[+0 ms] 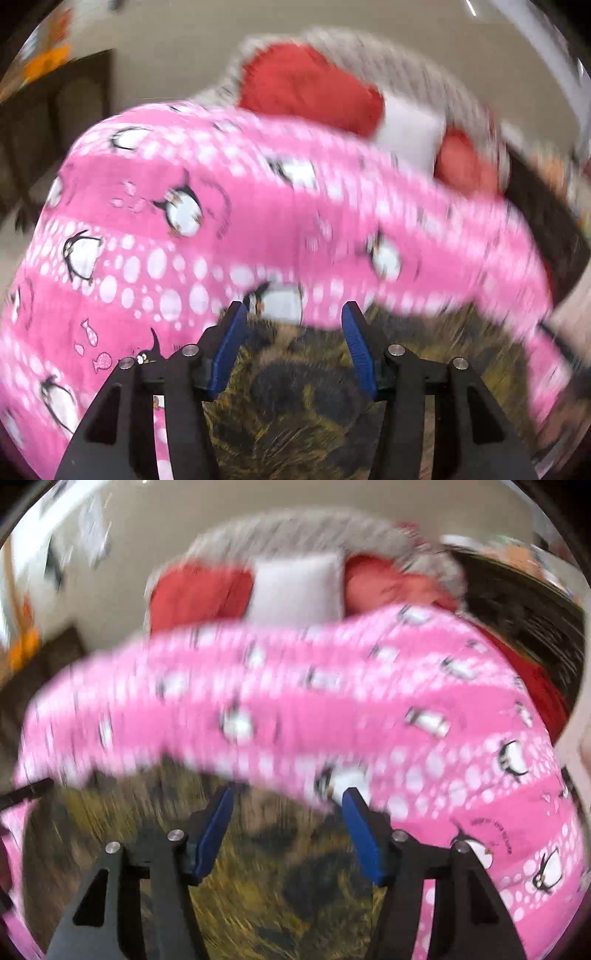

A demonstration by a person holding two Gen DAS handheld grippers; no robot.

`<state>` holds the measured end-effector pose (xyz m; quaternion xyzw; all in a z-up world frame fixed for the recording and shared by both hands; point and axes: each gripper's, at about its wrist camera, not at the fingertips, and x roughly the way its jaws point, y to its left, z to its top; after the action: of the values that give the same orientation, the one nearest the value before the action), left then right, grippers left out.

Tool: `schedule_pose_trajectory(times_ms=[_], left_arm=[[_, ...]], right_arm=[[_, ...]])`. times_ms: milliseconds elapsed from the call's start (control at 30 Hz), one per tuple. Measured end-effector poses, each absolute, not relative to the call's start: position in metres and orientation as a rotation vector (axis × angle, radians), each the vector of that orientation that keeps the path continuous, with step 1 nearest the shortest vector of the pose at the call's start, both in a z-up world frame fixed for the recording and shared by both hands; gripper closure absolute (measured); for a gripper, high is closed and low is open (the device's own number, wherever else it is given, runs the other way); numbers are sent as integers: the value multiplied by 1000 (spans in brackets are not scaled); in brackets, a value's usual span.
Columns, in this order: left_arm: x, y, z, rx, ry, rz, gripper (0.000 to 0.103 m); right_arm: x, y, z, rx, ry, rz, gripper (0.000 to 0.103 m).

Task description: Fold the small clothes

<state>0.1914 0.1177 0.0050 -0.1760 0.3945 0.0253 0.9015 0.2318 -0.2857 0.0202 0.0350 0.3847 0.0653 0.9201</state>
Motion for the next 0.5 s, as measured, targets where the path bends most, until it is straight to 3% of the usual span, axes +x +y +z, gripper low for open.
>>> schedule_pose_trajectory(times_ms=[167,267,333,500], left_arm=[[179,99,-23,-366,787,-42,70],[177,89,-66,-300,842,-51,70],[172,97,-65,-356,800,-63,69],[174,102,-72,-401,815,-78,68]], right_arm=[[221,-276,11,63,738,168,33],[222,-265,-28,-13,804,150,33],[228,-266,-53,-9,901,143,33],[238,-266,-58,8,908,128,23]])
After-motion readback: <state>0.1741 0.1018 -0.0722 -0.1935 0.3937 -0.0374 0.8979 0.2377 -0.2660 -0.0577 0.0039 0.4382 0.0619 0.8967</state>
